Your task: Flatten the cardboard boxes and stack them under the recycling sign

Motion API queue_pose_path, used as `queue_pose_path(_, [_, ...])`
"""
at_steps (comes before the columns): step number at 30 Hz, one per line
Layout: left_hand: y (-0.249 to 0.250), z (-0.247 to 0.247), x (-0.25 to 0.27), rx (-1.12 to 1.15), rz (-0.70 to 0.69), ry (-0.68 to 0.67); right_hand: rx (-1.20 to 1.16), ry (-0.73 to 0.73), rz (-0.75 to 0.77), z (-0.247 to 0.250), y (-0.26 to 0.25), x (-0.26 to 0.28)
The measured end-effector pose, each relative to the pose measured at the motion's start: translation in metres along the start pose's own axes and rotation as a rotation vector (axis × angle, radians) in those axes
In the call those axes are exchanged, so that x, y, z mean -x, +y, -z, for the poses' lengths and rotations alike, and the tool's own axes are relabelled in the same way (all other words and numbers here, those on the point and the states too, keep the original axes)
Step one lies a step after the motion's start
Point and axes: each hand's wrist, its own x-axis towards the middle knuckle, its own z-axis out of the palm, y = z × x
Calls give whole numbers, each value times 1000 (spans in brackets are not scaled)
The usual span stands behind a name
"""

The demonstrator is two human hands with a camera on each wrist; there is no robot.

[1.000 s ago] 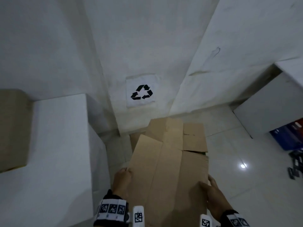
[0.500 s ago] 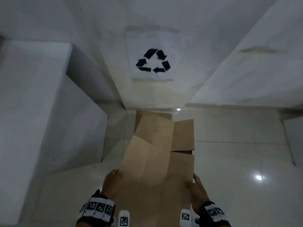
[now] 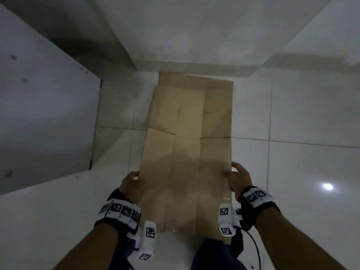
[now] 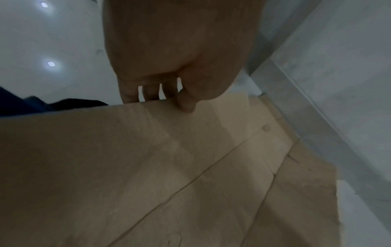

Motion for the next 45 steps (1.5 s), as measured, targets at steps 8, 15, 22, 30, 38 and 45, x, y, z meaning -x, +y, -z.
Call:
queue_pose_path(8, [13, -46, -81, -73, -50, 45, 40, 64, 100, -38, 2, -96])
queue_pose_path(15, [14, -28, -78, -101, -27, -206, -10, 62, 66, -23, -14, -70])
queue_pose_path(22, [63, 48, -7, -119, -64, -301, 143, 11, 96, 20, -50, 41])
queue_pose_path(30, [122, 186, 149, -82, -208, -415, 173, 33, 73, 73, -99, 257])
queue_pose_path(38, [137, 324, 299, -47, -281, -528, 174, 43, 123, 117, -103, 457])
queue_pose_path(45, [102, 394, 375, 3, -384, -485, 54, 0, 165, 125, -81, 530])
